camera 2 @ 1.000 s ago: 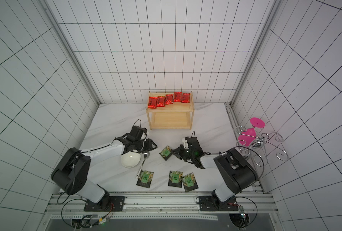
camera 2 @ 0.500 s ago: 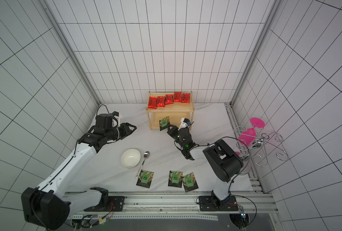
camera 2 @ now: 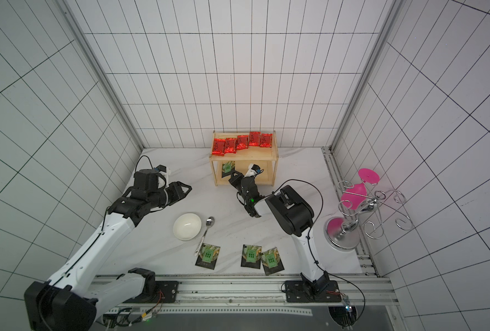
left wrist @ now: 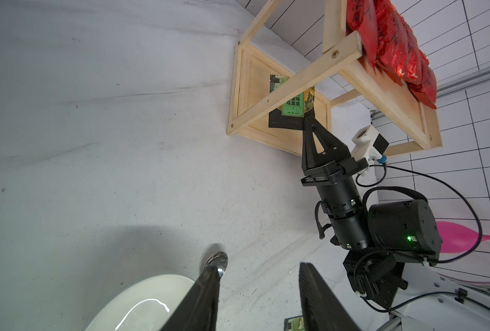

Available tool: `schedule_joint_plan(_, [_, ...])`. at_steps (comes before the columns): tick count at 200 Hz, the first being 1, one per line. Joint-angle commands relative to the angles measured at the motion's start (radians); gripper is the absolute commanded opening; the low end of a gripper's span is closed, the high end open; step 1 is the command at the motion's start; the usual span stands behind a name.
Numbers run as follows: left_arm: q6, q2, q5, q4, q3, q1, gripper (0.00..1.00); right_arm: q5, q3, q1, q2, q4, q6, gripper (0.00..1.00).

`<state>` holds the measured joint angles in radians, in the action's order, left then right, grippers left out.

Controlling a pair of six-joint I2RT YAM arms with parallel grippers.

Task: Place the tea bags on the shelf by color
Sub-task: Place the tea bag on the shelf.

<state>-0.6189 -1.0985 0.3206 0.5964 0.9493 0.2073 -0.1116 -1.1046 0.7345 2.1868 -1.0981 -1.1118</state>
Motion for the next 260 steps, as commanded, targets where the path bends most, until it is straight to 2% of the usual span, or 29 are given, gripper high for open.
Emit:
schedule_joint_plan(1, [0.018,0.011,-0.02,-0.001,-0.009,-0.005,0.49,-0.011,-0.067,0.015,0.036,0.022,-0.005,0.02])
schedule_joint_plan(71, [0.018,0.01,-0.015,0.002,-0.011,-0.005,0.49,-0.02,-0.151,0.028,0.112,0.088,-0.034,0.06])
schedule_joint_plan(168, [0.016,0.01,-0.015,0.005,-0.011,-0.005,0.49,-0.027,-0.164,0.039,0.145,0.133,-0.056,0.15])
schedule_joint_plan(192, [0.016,0.008,-0.014,0.005,-0.011,-0.006,0.49,-0.025,-0.16,0.039,0.143,0.144,-0.062,0.21])
schedule_joint_plan(214, [0.014,0.005,-0.011,0.004,-0.011,-0.008,0.49,-0.018,-0.155,0.036,0.121,0.186,-0.056,0.33])
schedule_joint_plan(260, [0.011,0.0,-0.001,0.003,-0.009,-0.017,0.49,0.042,-0.182,0.013,0.03,0.485,-0.009,0.46])
